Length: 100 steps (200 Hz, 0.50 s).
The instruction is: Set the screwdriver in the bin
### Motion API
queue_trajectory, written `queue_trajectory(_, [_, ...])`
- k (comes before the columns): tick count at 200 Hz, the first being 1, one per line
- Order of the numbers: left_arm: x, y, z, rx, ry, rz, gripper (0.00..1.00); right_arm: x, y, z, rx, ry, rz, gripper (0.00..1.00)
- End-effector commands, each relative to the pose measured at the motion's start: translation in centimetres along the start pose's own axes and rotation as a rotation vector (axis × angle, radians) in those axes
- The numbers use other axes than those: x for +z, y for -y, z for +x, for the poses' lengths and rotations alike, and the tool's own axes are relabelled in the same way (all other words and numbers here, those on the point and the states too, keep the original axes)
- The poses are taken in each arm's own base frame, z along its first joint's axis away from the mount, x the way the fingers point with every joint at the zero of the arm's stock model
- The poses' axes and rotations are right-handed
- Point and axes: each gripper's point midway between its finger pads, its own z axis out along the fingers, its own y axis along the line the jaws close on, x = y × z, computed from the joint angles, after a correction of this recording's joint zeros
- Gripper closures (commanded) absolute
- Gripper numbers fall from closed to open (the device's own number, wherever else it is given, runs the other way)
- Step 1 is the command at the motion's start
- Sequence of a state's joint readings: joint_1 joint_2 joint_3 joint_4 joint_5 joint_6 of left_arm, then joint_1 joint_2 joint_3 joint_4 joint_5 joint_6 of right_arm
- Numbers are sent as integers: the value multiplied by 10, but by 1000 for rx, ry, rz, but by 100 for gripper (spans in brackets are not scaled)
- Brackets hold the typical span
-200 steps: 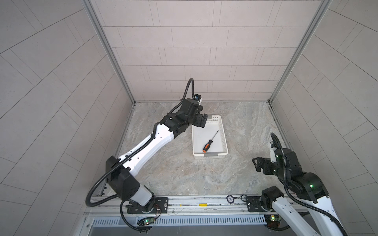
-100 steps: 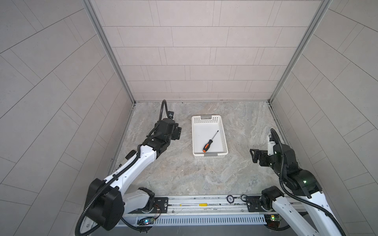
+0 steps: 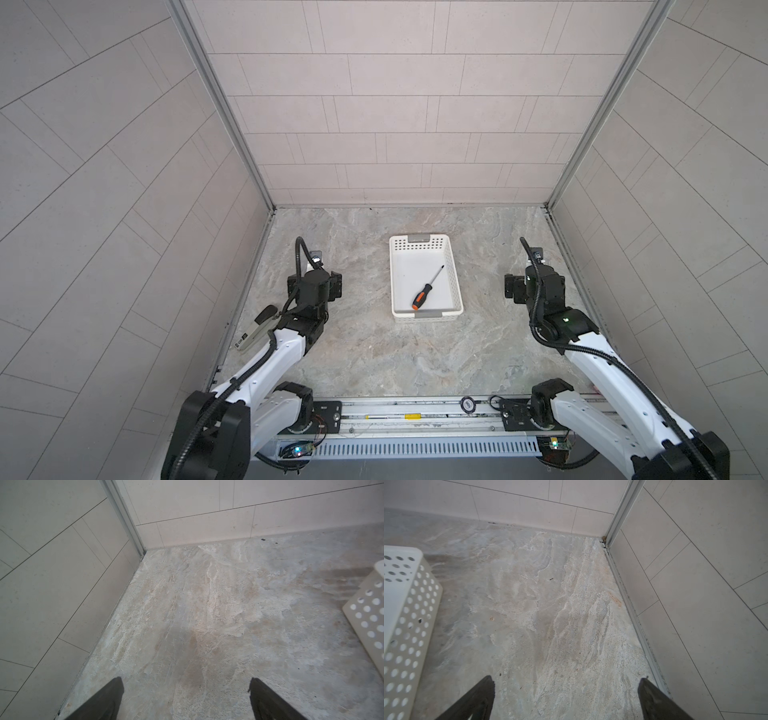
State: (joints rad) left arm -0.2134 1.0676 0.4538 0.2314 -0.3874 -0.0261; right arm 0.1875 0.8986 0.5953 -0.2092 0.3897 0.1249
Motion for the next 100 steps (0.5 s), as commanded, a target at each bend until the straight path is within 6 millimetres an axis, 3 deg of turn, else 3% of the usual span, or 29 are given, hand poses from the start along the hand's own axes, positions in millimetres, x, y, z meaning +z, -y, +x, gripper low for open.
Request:
queue_trajectory(1, [15, -7, -12, -117, 89, 11, 0, 19, 11, -8, 54, 105, 44, 0])
queue_trajectory(15, [27, -7, -6, -161, 77, 41, 0, 33, 7, -2, 104, 133, 25, 0])
queue_trajectory(61, [52, 22, 7, -7, 22, 154, 0, 83, -18, 4, 57, 107, -1, 0])
queue_trajectory(100, [68, 29, 20, -3, 11, 180, 0, 101, -33, 13, 39, 117, -48, 0])
